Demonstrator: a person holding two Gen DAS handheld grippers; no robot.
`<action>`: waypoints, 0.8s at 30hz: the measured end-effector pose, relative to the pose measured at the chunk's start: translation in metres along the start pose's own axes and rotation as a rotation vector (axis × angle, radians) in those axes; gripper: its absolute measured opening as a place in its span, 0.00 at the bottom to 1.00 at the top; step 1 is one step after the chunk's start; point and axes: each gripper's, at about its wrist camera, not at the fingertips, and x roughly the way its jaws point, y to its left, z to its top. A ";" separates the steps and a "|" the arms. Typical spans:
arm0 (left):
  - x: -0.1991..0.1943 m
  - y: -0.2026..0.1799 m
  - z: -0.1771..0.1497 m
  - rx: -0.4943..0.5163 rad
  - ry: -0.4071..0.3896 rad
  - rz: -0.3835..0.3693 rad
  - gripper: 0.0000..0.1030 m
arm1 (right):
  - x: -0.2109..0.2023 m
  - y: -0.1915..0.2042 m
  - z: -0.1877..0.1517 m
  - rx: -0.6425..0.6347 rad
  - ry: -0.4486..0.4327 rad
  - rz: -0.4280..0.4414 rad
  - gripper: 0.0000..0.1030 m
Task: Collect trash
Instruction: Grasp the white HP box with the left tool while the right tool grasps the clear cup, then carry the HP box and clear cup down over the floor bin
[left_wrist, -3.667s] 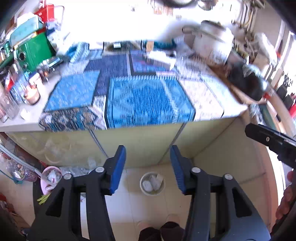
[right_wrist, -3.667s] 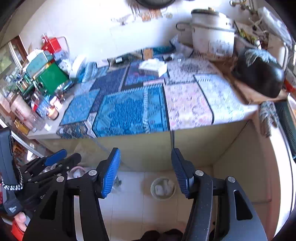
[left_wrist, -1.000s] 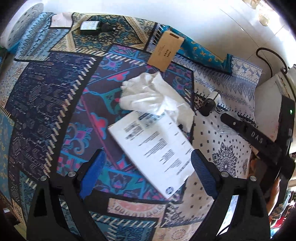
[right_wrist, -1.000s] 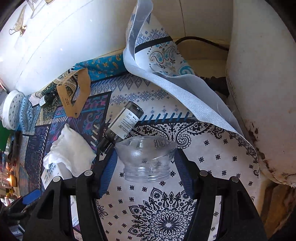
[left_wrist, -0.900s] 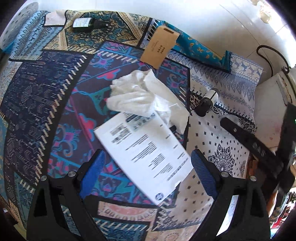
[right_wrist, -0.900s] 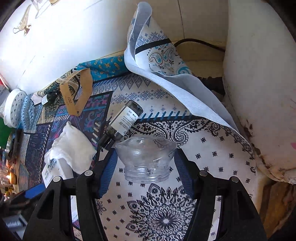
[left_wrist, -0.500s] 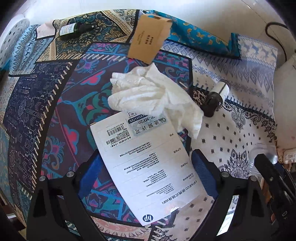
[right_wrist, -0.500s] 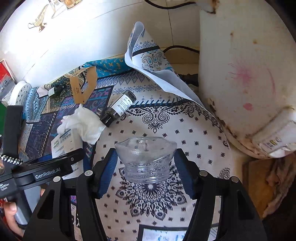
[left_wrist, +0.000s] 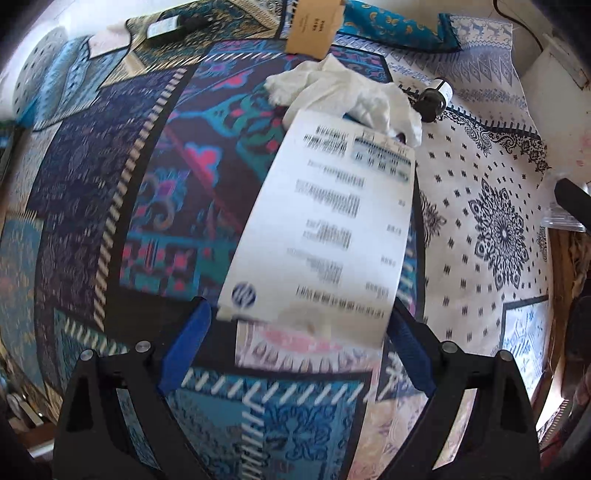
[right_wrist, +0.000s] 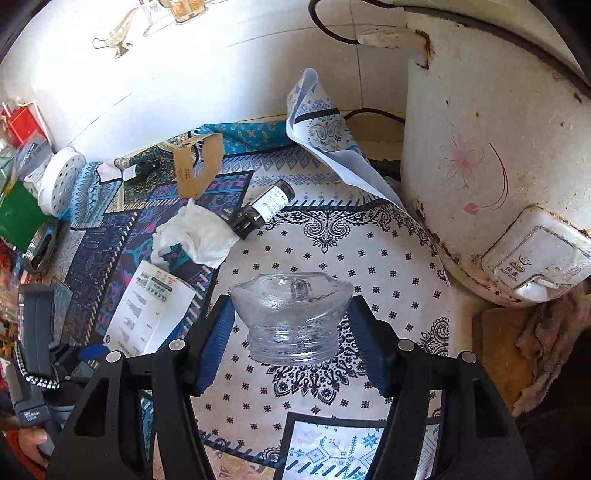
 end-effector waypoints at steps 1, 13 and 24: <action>-0.002 0.001 -0.005 -0.007 -0.016 0.011 0.91 | -0.001 0.002 -0.001 -0.002 0.000 0.004 0.58; -0.014 -0.031 -0.007 0.104 -0.205 0.105 0.78 | -0.034 0.013 -0.029 -0.015 -0.017 -0.001 0.58; -0.087 -0.014 -0.042 0.159 -0.296 -0.009 0.76 | -0.083 0.038 -0.060 0.017 -0.084 -0.027 0.58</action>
